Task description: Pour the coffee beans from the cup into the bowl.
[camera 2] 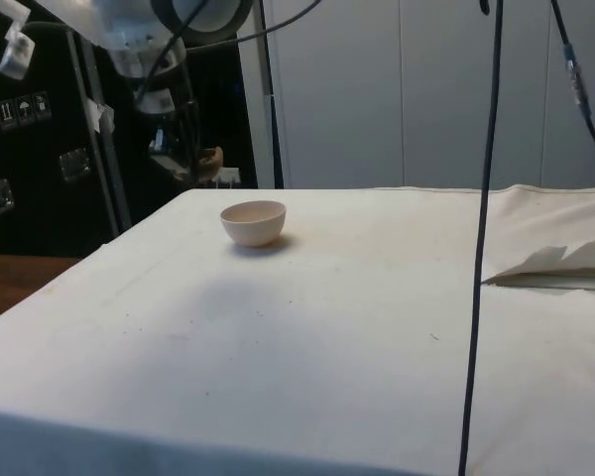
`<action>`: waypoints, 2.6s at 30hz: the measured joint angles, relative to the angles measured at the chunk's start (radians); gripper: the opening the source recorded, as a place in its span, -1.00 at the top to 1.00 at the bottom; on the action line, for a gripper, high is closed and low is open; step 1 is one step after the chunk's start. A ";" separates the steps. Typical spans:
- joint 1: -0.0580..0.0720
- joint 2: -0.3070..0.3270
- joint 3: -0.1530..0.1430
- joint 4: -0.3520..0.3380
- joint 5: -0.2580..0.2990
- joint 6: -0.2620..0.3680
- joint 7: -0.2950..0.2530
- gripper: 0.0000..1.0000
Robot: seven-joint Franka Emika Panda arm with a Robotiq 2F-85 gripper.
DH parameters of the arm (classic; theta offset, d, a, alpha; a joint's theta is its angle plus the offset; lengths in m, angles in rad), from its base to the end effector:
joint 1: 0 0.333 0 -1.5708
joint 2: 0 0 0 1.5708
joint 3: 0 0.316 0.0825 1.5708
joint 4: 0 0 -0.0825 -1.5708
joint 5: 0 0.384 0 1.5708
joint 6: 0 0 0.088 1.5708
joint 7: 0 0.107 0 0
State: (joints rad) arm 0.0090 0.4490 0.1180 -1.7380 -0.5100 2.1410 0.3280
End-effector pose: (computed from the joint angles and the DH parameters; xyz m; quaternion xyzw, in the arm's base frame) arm 0.6566 0.0558 0.3215 0.9820 0.0372 0.0237 0.1838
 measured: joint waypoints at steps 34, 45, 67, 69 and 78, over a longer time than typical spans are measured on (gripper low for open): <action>-0.038 0.015 -0.162 -0.006 0.080 0.082 -0.182 0.94; -0.043 0.016 -0.197 -0.006 0.193 0.096 -0.276 0.94; -0.049 0.021 -0.260 -0.002 0.428 0.097 -0.471 0.94; -0.050 0.024 -0.265 0.001 0.449 0.097 -0.488 0.94; -0.052 0.034 -0.285 0.010 0.540 0.097 -0.558 0.94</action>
State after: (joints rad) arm -0.0430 0.4830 -0.1670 -1.7280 0.0300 2.2380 -0.2300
